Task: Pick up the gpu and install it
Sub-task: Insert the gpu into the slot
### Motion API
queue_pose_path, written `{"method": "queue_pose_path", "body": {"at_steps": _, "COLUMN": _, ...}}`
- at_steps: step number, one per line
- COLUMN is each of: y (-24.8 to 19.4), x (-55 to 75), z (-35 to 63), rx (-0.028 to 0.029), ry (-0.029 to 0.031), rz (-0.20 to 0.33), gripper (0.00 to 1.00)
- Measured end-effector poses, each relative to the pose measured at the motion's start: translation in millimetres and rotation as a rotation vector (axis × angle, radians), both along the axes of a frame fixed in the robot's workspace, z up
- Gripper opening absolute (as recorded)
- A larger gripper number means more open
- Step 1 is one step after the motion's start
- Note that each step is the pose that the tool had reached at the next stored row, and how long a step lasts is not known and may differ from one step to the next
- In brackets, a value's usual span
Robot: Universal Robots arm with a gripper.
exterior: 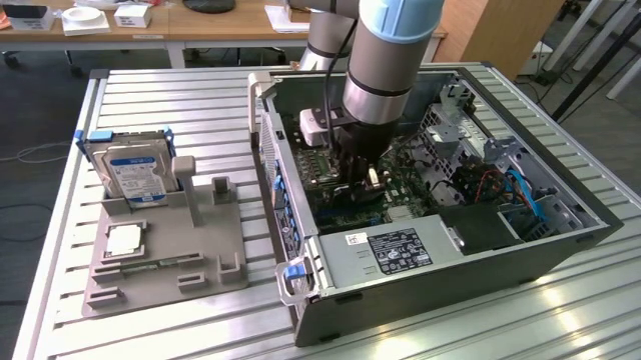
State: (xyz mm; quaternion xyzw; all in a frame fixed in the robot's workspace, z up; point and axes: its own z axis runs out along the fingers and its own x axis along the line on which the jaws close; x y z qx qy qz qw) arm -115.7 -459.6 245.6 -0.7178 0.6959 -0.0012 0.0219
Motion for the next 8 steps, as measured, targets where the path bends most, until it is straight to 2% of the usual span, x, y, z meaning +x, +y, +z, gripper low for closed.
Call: {"method": "queue_pose_path", "body": {"at_steps": 8, "y": 0.0, "x": 0.0, "z": 16.7, "rx": 0.0016, "ry": 0.0, "rz": 0.0, "gripper": 0.46}}
